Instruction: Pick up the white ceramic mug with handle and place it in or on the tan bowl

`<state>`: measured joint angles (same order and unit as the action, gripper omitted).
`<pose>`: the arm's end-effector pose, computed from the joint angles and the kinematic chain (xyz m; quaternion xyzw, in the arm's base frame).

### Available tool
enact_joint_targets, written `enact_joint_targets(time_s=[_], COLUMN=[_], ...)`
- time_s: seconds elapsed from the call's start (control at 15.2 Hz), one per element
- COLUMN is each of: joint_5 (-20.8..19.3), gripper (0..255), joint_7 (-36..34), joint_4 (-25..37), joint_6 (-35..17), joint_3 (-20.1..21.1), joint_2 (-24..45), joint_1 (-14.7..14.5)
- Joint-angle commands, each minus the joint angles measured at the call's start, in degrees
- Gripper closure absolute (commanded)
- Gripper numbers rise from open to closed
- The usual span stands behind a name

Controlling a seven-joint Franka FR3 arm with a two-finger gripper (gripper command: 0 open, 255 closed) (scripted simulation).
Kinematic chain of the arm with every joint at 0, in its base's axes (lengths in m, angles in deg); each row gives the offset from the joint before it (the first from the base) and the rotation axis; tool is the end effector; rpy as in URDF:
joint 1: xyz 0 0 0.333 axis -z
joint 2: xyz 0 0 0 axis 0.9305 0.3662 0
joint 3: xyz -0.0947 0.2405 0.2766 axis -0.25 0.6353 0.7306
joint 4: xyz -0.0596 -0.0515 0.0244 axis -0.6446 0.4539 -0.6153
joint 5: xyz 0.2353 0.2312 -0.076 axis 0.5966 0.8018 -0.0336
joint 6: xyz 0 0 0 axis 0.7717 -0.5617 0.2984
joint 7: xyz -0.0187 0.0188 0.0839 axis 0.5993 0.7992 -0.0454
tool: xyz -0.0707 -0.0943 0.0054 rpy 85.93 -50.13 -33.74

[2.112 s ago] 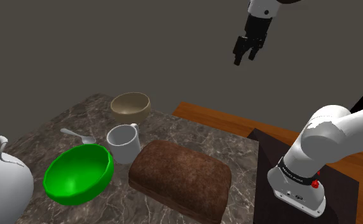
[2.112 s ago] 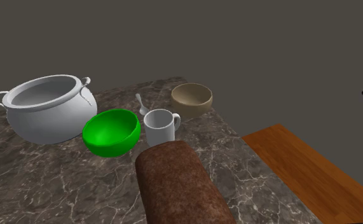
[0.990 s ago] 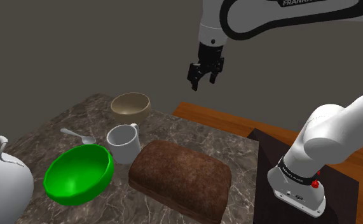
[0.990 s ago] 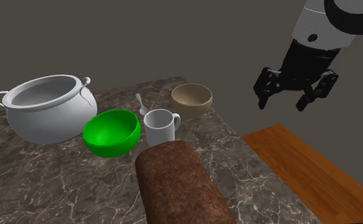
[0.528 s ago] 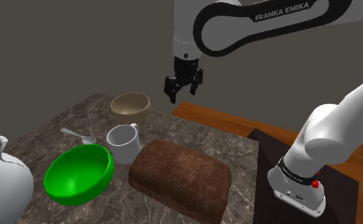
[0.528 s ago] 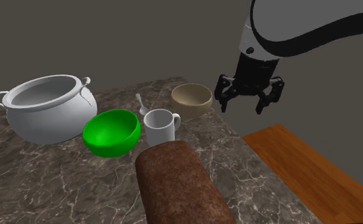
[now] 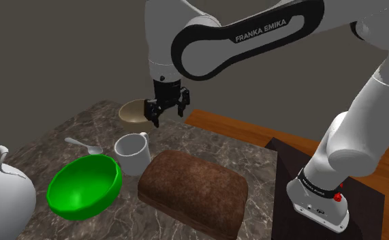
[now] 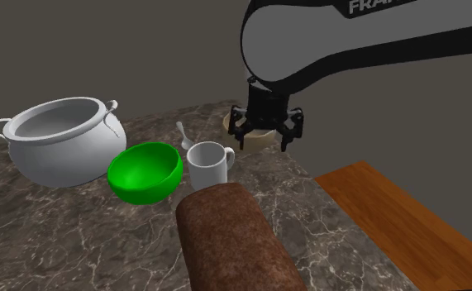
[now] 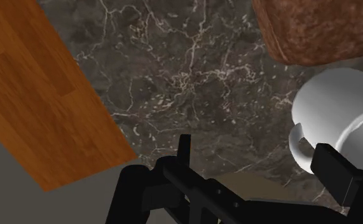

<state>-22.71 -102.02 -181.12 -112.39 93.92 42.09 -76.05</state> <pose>0.4056 0.3061 0.5658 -0.9976 0.0603 -0.0350 0.0023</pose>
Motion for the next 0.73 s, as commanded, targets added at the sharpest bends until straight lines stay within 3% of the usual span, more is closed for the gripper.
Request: enact_joint_targets(time_s=[0.0, 0.4, 0.66], joint_5=[-2.27, -9.42, -10.07], gripper=[0, 0, 0], joint_7=[-2.7, -10.27, -10.7], joint_4=[3.14, 14.73, 12.82], joint_6=[-0.38, 0.89, -1.8], joint_3=[1.04, 2.34, 2.01], joint_2=[4.22, 16.99, 17.92], joint_1=[-0.92, -6.08, -6.2])
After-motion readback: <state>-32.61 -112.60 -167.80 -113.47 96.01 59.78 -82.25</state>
